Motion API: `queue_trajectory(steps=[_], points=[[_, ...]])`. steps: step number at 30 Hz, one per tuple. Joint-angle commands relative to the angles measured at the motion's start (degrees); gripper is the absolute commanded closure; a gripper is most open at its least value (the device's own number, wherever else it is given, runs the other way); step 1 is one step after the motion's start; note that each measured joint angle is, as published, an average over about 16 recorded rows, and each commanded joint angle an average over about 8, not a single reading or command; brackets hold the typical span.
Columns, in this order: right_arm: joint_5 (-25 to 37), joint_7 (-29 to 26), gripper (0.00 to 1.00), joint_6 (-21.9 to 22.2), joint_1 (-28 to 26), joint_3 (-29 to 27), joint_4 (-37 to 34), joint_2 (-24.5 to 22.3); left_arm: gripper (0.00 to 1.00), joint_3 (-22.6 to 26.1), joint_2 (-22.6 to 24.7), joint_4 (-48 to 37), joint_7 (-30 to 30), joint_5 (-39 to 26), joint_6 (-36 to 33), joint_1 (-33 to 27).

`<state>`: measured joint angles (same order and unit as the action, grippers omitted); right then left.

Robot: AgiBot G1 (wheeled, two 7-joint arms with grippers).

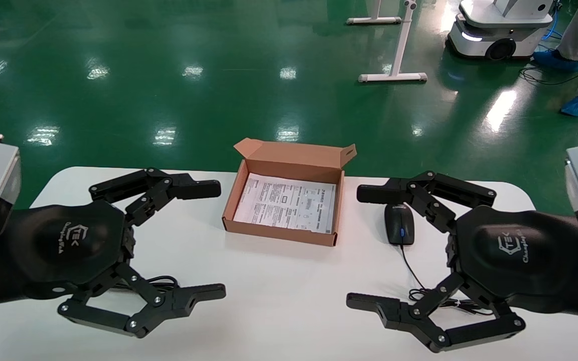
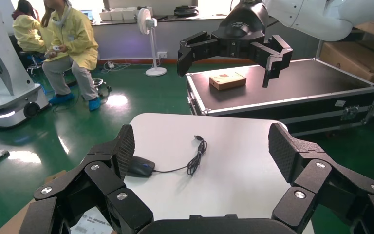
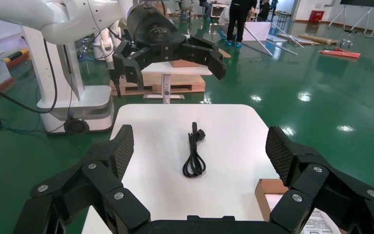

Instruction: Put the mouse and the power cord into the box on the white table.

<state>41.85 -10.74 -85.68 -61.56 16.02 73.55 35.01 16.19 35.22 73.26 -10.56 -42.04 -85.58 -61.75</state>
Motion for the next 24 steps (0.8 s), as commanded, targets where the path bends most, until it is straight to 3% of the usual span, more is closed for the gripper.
queue_trajectory(steps=[1,24], points=[[0.0,0.0,0.00,0.0,0.0,0.0,0.0,0.0,0.00,0.0,0.0,0.0,0.0,0.0,0.0,0.0],[0.3,0.5,0.00,-0.3,-0.1,0.0,-0.2,-0.2,0.00,0.8,-0.1,0.5,-0.4,-1.2,-1.2,-1.0]])
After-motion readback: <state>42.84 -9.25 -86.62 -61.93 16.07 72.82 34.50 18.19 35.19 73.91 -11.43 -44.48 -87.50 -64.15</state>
